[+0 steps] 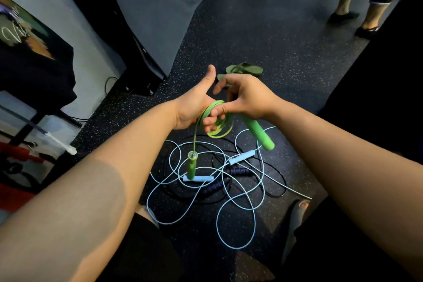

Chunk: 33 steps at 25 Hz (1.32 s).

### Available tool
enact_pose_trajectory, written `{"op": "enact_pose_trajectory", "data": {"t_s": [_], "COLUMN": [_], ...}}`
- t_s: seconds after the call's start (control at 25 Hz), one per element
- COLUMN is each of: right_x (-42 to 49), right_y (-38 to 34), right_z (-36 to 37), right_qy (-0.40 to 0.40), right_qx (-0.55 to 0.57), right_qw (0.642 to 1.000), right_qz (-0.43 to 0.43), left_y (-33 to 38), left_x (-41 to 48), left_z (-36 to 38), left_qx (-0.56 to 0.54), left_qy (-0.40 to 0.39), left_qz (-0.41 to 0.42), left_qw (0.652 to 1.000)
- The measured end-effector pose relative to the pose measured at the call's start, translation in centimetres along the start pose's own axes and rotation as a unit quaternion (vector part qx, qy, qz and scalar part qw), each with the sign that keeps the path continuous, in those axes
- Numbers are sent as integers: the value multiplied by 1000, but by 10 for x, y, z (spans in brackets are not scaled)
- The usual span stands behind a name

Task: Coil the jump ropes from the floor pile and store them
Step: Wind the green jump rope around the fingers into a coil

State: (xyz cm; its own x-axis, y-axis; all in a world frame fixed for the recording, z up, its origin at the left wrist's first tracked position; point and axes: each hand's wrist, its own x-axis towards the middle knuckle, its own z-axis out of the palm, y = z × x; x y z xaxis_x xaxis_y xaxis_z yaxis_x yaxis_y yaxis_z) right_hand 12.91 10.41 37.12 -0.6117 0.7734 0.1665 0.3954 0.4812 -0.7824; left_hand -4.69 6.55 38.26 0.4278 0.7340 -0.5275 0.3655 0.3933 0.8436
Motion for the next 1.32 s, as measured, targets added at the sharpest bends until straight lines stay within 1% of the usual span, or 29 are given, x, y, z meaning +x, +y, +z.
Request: {"op": "enact_pose_trajectory", "data": {"t_s": [0.12,0.24,0.32,0.52,0.6,0.68,0.76,0.84,0.88,0.96,1.04,1.2,1.32], "right_x": [4,10,14,25,33,42,53,66,73,89,106,131,138], "right_y": [5,4,3,-6,-14,-26,-41,-59,-68,-86,-102,-126,-135], "right_z": [6,11,15,33,46,59,75,97,112,142,176,243,296], "right_qy": [-25,-73,-84,-53,-39,-28,-26,-29,-32,-35,-51,-96,-148], "right_qx": [22,73,126,202,205,223,247,266,279,297,323,361,364], "right_qw": [999,993,986,976,977,974,968,963,960,954,945,927,920], "right_qz": [15,51,71,61,47,33,23,12,6,-13,-27,-28,-7], "left_y": [1,2,2,-7,-14,-20,-30,-41,-48,-62,-85,-151,-196], "left_x": [-4,-7,-9,-21,-35,-59,-89,-123,-139,-168,-191,-224,-244], "left_z": [-4,-12,-20,-38,-49,-61,-77,-95,-105,-121,-133,-148,-153], "left_qx": [-9,-22,-47,-92,-117,-145,-145,-136,-128,-103,-91,-117,-131], "left_qy": [-6,29,63,192,192,157,123,122,136,180,246,396,479], "left_qz": [-6,-5,8,58,91,127,148,144,132,112,112,116,90], "left_qw": [1000,999,997,975,970,969,971,973,973,972,958,903,863]}}
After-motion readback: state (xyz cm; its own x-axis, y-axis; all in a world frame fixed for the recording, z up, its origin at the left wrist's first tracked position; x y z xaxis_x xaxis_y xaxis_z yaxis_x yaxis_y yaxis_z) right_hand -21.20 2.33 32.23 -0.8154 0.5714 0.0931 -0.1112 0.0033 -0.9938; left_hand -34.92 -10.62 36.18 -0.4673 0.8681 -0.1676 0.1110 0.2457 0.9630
